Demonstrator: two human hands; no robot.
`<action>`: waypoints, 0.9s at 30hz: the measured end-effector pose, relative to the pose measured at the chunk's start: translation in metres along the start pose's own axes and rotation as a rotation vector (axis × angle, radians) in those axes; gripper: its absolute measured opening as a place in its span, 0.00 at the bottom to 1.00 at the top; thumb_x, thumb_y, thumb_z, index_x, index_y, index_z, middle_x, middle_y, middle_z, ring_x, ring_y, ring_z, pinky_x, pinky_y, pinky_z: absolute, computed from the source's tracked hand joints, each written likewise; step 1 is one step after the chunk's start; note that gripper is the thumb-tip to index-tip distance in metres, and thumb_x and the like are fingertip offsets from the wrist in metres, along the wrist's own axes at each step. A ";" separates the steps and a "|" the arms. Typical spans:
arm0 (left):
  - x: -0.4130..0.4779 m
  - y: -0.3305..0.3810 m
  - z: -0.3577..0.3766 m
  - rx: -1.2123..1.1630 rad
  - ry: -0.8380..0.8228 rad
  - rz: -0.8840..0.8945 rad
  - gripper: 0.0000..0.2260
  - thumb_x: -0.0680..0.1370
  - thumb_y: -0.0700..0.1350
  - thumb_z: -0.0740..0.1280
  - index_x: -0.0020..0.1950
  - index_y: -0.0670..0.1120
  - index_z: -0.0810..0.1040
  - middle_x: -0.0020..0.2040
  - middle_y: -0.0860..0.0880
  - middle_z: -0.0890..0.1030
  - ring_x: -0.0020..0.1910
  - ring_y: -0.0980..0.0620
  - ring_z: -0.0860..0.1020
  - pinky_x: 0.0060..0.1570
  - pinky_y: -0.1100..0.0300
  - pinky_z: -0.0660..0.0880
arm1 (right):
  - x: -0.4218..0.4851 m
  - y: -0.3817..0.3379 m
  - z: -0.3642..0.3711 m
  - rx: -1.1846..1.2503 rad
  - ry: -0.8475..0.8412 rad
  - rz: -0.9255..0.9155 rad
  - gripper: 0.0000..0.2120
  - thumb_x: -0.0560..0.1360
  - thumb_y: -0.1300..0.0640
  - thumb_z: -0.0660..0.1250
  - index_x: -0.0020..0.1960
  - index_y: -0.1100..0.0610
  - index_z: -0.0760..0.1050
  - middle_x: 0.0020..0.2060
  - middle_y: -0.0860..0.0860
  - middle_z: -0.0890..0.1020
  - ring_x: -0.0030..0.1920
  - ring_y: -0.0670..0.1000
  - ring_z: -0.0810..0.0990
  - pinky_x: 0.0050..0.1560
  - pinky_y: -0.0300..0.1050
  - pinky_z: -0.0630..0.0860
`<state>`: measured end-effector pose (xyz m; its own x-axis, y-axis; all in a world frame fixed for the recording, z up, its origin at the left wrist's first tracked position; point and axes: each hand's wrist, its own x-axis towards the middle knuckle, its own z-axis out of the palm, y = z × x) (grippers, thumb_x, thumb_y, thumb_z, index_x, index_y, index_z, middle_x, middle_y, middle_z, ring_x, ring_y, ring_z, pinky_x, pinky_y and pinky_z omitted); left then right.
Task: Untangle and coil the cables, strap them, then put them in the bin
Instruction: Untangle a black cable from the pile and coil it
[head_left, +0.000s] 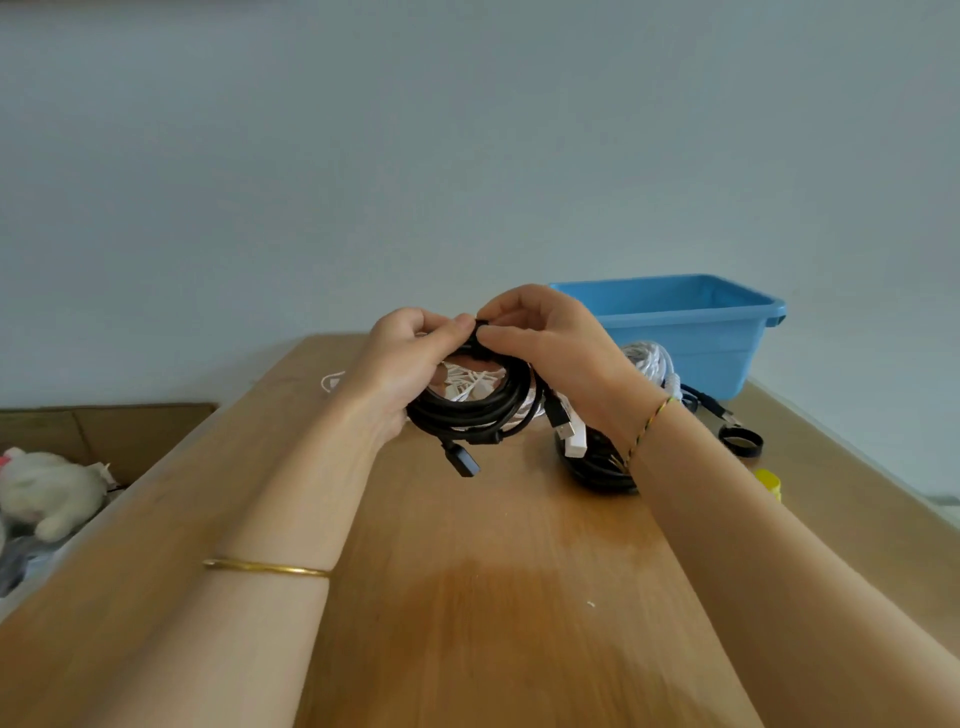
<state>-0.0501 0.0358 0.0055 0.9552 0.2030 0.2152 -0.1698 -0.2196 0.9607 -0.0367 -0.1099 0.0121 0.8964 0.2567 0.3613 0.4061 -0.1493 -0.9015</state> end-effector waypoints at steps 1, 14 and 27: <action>0.000 0.002 0.003 -0.020 -0.013 -0.013 0.09 0.77 0.51 0.69 0.47 0.44 0.77 0.51 0.41 0.83 0.44 0.43 0.81 0.41 0.54 0.75 | -0.004 -0.002 -0.005 0.020 -0.011 0.020 0.08 0.74 0.60 0.69 0.53 0.59 0.77 0.45 0.55 0.83 0.44 0.55 0.83 0.51 0.53 0.80; -0.018 -0.031 0.002 -0.265 -0.331 -0.639 0.07 0.79 0.45 0.65 0.49 0.41 0.78 0.42 0.45 0.79 0.31 0.53 0.76 0.37 0.63 0.77 | -0.035 0.012 -0.006 -0.583 -0.226 0.123 0.09 0.76 0.62 0.63 0.52 0.60 0.80 0.34 0.50 0.77 0.31 0.45 0.72 0.30 0.35 0.71; -0.031 -0.054 0.002 0.332 -0.284 -0.429 0.10 0.79 0.41 0.65 0.60 0.46 0.73 0.50 0.46 0.76 0.38 0.52 0.75 0.32 0.61 0.79 | -0.027 0.025 0.032 -1.246 -0.393 0.181 0.15 0.78 0.65 0.56 0.64 0.62 0.70 0.57 0.53 0.77 0.61 0.57 0.75 0.67 0.60 0.65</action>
<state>-0.0698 0.0395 -0.0537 0.9567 0.0870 -0.2777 0.2852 -0.4698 0.8354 -0.0560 -0.0904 -0.0280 0.9297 0.3676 -0.0237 0.3669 -0.9297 -0.0314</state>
